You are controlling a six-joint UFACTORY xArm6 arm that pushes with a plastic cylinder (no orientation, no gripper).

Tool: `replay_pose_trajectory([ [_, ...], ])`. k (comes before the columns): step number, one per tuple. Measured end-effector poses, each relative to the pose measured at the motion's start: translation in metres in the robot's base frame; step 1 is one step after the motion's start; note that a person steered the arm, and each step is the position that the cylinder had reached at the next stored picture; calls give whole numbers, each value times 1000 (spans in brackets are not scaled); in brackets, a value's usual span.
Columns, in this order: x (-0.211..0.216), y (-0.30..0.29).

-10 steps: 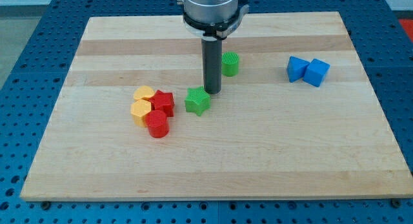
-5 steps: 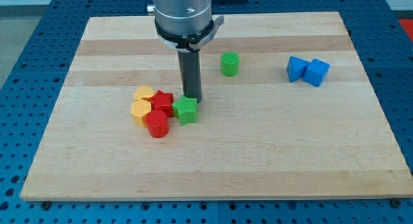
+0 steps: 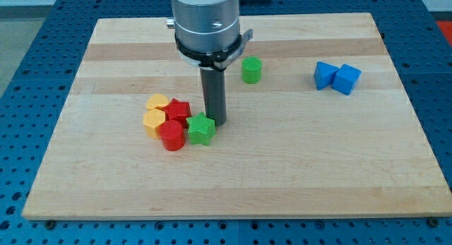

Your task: Move the green star close to the red blocks

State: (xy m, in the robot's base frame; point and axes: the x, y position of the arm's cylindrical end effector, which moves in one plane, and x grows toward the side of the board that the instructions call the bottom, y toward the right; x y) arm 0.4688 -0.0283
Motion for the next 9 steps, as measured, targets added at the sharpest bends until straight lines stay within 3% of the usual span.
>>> replay_pose_trajectory([
  [3, 20, 35],
  [9, 25, -2],
])
